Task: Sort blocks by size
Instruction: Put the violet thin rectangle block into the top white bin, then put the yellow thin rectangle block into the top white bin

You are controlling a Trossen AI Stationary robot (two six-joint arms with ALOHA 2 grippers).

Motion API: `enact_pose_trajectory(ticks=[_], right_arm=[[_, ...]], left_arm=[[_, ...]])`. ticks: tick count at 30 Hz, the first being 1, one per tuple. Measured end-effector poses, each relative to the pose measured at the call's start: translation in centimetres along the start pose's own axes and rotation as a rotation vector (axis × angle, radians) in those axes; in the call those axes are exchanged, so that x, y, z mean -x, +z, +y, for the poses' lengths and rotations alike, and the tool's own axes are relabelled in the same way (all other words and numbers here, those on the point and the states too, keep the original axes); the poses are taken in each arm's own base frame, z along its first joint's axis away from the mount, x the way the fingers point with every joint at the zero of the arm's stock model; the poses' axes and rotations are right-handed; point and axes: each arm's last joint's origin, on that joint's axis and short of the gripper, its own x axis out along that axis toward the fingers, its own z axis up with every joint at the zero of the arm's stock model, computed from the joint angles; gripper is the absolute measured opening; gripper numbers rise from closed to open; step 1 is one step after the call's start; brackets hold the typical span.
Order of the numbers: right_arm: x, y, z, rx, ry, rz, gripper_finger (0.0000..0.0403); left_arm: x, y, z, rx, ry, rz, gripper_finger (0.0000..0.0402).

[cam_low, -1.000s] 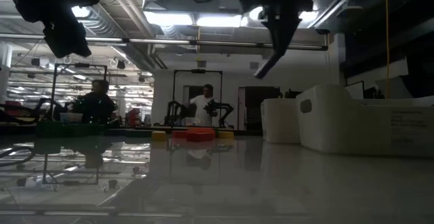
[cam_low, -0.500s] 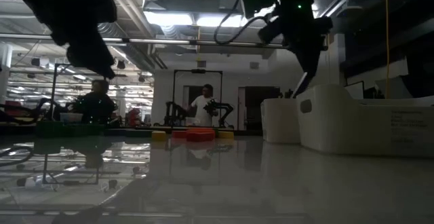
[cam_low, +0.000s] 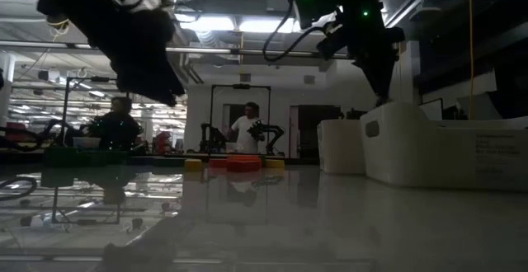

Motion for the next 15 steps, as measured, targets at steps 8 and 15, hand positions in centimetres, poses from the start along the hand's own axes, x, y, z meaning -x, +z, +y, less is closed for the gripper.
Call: enact_pose_trajectory(ticks=[8,15], right_arm=[[0.0,0.0,0.0,0.008,0.000,0.000,0.0208],[0.0,0.0,0.0,0.008,0.001,0.000,0.0211]], left_arm=[[-2.7,-0.1,1.0,-0.058,0.049,0.057,0.0232],[-5.5,0.0,1.7,0.151,0.095,0.037,0.0232]])
